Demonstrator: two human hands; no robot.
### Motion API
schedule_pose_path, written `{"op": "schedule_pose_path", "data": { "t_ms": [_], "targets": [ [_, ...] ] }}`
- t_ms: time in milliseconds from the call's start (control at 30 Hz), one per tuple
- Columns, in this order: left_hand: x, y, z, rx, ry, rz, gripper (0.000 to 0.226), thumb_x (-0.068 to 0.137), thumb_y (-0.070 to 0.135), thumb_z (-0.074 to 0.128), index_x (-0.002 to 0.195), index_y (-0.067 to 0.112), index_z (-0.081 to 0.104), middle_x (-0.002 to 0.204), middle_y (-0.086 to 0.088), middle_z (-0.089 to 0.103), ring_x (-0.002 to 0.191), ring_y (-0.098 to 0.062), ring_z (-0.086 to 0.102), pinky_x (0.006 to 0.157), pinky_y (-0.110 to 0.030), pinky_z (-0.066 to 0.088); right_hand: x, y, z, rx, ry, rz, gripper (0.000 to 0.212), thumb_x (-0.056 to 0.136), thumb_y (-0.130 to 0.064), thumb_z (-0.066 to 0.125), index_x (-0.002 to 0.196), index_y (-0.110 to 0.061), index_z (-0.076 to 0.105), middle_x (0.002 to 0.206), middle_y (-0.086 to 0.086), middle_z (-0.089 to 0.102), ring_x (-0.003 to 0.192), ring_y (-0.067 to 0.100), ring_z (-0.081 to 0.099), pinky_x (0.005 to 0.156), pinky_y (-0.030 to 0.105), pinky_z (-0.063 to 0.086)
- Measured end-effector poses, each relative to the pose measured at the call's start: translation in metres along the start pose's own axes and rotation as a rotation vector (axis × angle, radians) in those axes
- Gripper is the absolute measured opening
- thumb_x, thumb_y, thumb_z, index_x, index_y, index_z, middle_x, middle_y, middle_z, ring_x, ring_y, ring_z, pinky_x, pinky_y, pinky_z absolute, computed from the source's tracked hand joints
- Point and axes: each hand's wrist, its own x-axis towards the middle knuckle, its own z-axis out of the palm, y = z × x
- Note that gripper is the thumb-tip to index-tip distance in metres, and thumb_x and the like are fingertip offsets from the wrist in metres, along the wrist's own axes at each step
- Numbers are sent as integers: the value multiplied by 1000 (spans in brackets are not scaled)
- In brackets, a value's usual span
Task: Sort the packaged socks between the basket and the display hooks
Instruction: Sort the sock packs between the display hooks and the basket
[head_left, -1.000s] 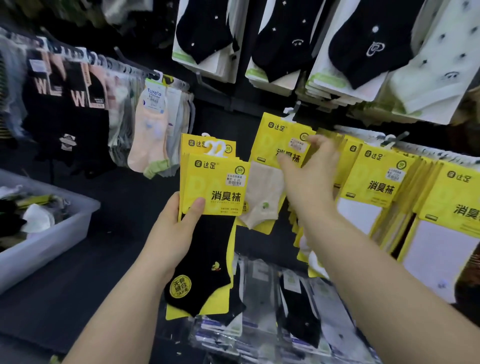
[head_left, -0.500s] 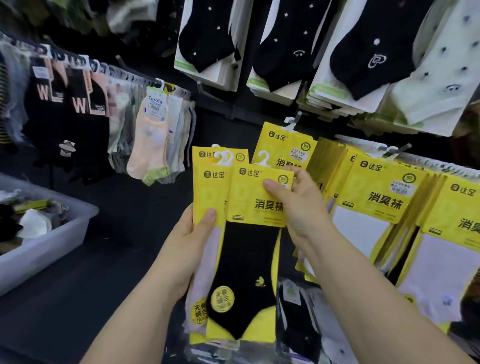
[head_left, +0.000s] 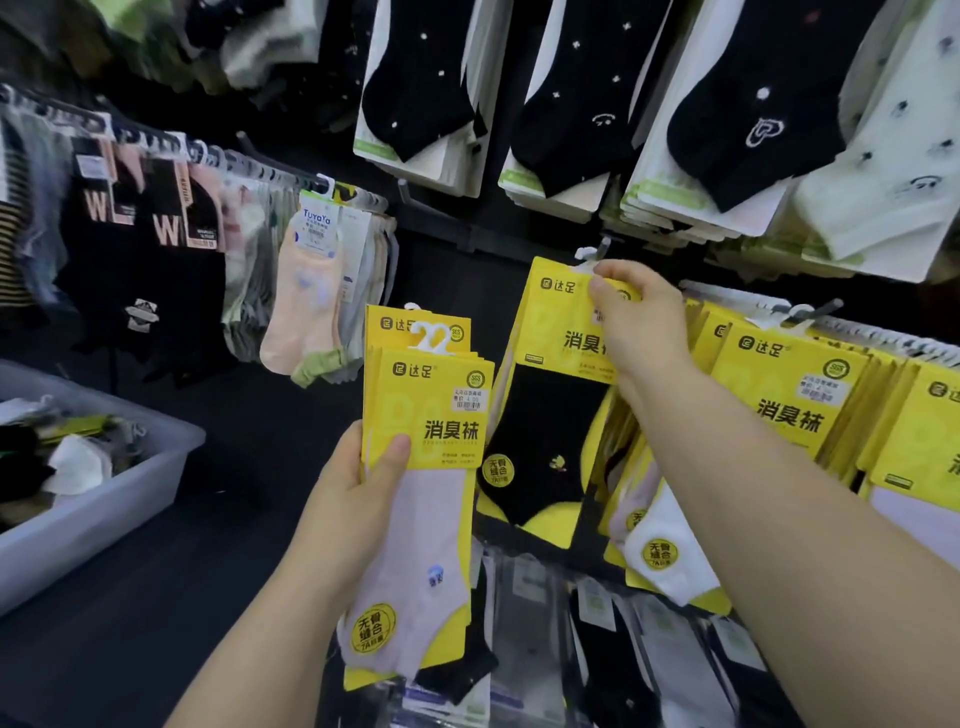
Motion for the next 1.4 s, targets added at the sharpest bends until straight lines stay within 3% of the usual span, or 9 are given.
{"op": "schedule_pose_path", "data": {
  "t_ms": [167,267,367,500,633,767,933,1167,1400],
  "targets": [
    [2,0,-3,33,45,19,12,95,41,50,93,42,61,95,21,72,86,4,66,71,-25,46,-22,14,-1,-99,137,-66,41,89,-21,63,126,-24,46,130,-1,40,109,11,49,91,23,39],
    [1,1,-3,-6,16,9,12,92,45,52,90,48,63,97,18,72,90,-1,68,78,-32,50,-66,21,10,-160,0,-168,42,84,-35,66,117,-31,40,124,-7,35,116,12,42,99,31,38],
    [-2,1,2,-126,-61,12,16,80,51,61,93,45,66,103,9,74,98,-13,70,86,-41,52,-96,22,28,-59,-304,-42,48,75,-50,70,109,-33,41,116,-10,49,102,7,52,84,26,47],
    [-3,-1,5,-289,-133,-28,45,66,47,73,107,31,65,108,-3,73,100,-24,70,82,-43,55,-96,23,29,133,-310,59,40,70,-27,82,98,-29,53,87,-10,70,77,0,66,67,22,56],
    [-4,-3,5,-310,-102,-71,37,74,44,64,108,30,64,108,0,73,99,-21,70,83,-41,53,-88,25,15,276,-402,141,39,74,-11,79,101,-23,54,85,-5,74,75,9,71,58,20,55],
    [-6,-4,5,-219,-46,-54,15,91,34,55,97,41,67,103,5,74,93,-15,72,80,-41,53,-70,23,-8,226,-203,122,33,79,-17,75,92,-34,50,80,-12,69,66,2,67,56,23,56],
    [-10,4,3,-130,-35,43,17,79,46,56,93,50,66,102,11,74,92,-8,71,76,-34,51,-29,12,-25,165,37,-28,6,90,-33,61,85,-34,57,52,-14,46,39,-1,38,37,12,31],
    [3,25,15,-56,27,75,15,93,30,56,98,42,66,100,12,74,92,-8,71,78,-33,51,12,4,-5,-90,-78,-96,13,90,-30,60,101,-25,67,80,-23,54,68,-8,48,58,8,33],
    [0,37,16,7,7,54,15,93,32,58,107,34,65,104,9,74,96,-10,70,84,-37,53,-13,7,-1,-131,45,17,55,81,-23,73,125,-11,42,126,7,41,108,22,48,91,30,41]
  ]
}}
